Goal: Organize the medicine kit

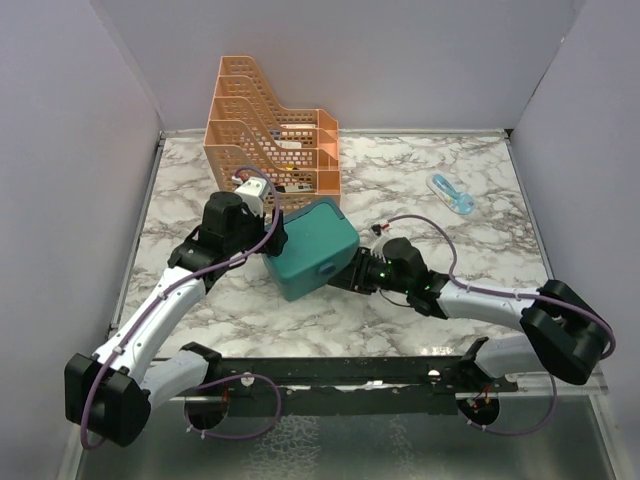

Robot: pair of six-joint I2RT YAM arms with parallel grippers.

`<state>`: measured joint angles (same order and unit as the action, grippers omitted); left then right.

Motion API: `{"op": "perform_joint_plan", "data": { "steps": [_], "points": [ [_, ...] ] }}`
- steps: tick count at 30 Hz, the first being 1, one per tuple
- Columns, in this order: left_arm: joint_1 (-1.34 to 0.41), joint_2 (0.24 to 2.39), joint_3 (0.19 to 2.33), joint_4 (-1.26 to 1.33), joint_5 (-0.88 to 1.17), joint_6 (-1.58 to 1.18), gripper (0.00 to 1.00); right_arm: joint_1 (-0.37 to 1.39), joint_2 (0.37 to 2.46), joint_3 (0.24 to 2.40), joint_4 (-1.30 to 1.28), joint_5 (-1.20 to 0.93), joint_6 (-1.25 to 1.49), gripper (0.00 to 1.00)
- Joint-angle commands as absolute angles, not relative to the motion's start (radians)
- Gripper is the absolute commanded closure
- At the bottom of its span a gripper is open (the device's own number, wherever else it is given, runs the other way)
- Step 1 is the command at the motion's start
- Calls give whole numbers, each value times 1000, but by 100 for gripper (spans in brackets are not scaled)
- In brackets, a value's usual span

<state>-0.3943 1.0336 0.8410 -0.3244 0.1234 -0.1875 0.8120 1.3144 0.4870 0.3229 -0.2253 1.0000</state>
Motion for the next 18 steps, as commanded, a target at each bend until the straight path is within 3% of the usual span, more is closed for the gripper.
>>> {"op": "perform_joint_plan", "data": {
  "steps": [1, 18],
  "points": [
    [-396, 1043, 808, -340, 106, -176, 16, 818, 1355, 561, 401, -226, 987, 72],
    [-396, 1052, 770, -340, 122, -196, 22, 818, 1463, 612, 491, -155, 995, 84]
  ]
}}
